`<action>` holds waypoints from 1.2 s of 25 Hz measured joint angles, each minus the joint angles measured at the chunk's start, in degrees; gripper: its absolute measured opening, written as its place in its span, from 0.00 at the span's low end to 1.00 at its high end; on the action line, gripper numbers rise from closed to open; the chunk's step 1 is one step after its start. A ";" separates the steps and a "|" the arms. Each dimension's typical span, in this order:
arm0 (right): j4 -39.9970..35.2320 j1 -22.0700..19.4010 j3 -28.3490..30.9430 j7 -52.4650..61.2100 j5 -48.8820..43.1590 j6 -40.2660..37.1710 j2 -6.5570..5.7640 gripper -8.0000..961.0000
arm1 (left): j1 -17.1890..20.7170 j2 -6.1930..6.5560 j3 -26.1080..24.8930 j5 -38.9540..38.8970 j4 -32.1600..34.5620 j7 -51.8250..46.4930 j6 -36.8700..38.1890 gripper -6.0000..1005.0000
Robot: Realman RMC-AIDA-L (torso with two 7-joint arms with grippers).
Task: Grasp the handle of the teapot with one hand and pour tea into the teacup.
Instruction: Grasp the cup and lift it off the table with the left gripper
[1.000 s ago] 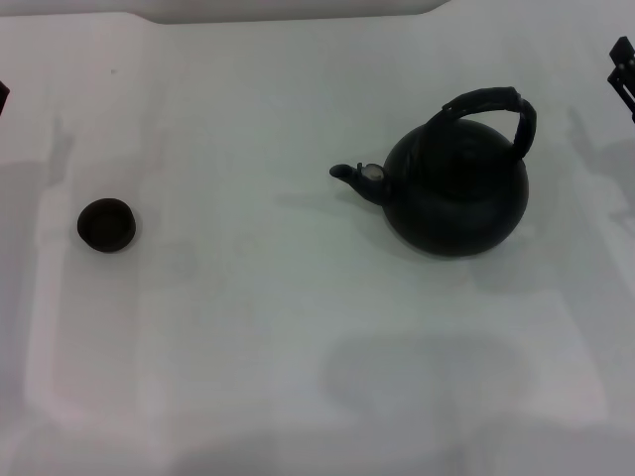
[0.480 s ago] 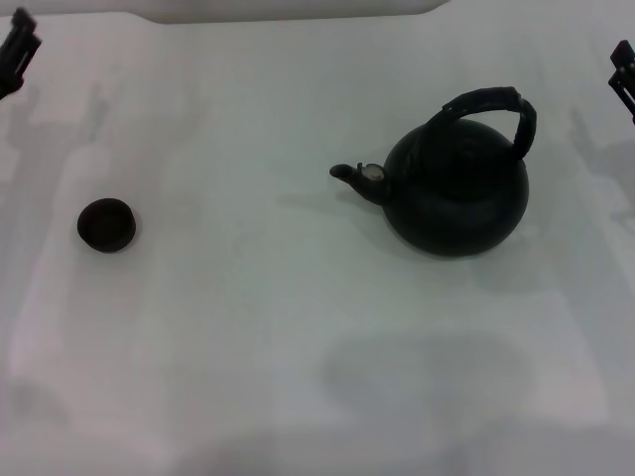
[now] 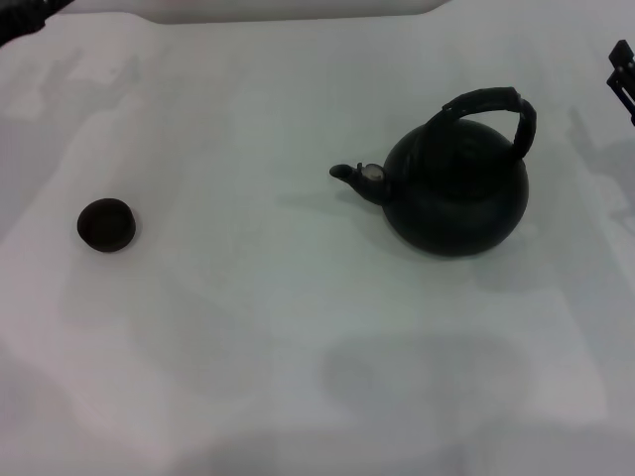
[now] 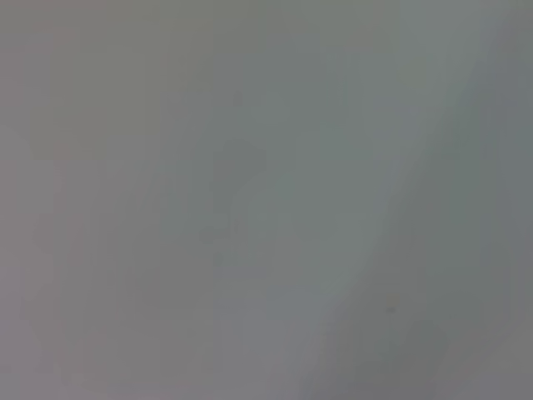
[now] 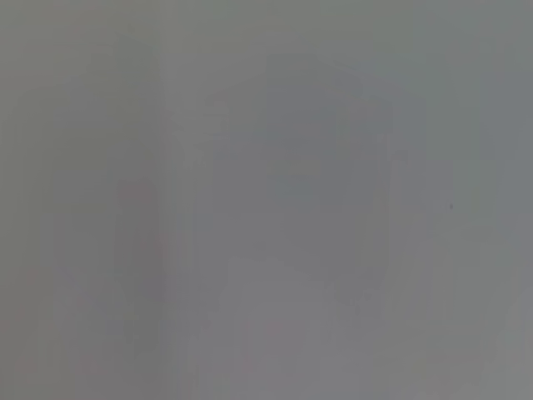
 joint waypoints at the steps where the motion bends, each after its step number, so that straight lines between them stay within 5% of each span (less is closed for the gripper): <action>1: 0.00 0.01 0.02 -0.01 0.00 0.02 0.00 0.89 | 0.31 -0.17 0.60 -0.10 0.97 -0.27 -0.05 0.87; 5: 0.00 -0.04 0.07 -0.04 0.02 0.20 0.00 0.89 | 1.69 -0.50 0.96 -6.61 -0.47 5.17 0.16 0.87; 17: 0.62 0.10 0.07 -0.19 0.20 0.29 -0.09 0.89 | 3.78 -0.76 1.17 -29.63 -19.55 33.82 7.37 0.88; 30: 0.70 -0.10 0.06 -0.23 0.18 1.85 -0.09 0.89 | 3.90 -1.25 1.14 -41.19 -32.14 50.22 14.54 0.88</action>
